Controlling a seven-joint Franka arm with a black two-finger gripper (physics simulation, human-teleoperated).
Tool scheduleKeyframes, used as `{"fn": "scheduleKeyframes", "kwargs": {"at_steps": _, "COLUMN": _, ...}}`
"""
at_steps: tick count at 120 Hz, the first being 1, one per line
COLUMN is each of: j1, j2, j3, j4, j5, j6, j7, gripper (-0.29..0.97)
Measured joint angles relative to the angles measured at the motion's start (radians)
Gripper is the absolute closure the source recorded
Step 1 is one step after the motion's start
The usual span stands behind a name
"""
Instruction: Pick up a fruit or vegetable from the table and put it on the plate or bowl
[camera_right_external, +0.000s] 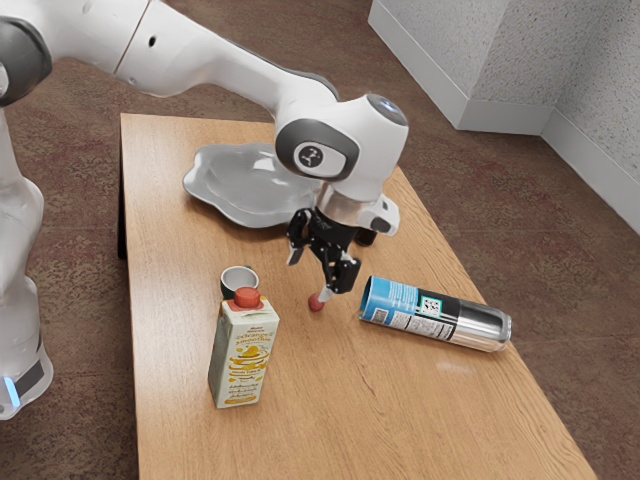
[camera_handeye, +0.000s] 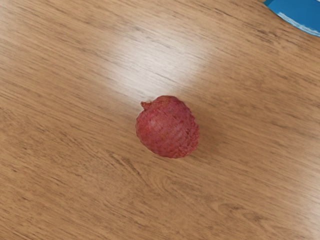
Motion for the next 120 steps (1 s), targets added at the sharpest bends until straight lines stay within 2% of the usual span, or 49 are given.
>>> {"fn": "scheduleKeyframes", "kwargs": {"at_steps": 120, "j1": 0.004, "j2": 0.046, "j3": 0.006, "j4": -0.065, "j5": 0.007, "j6": 0.2, "j7": -0.005, "gripper": 0.0}}
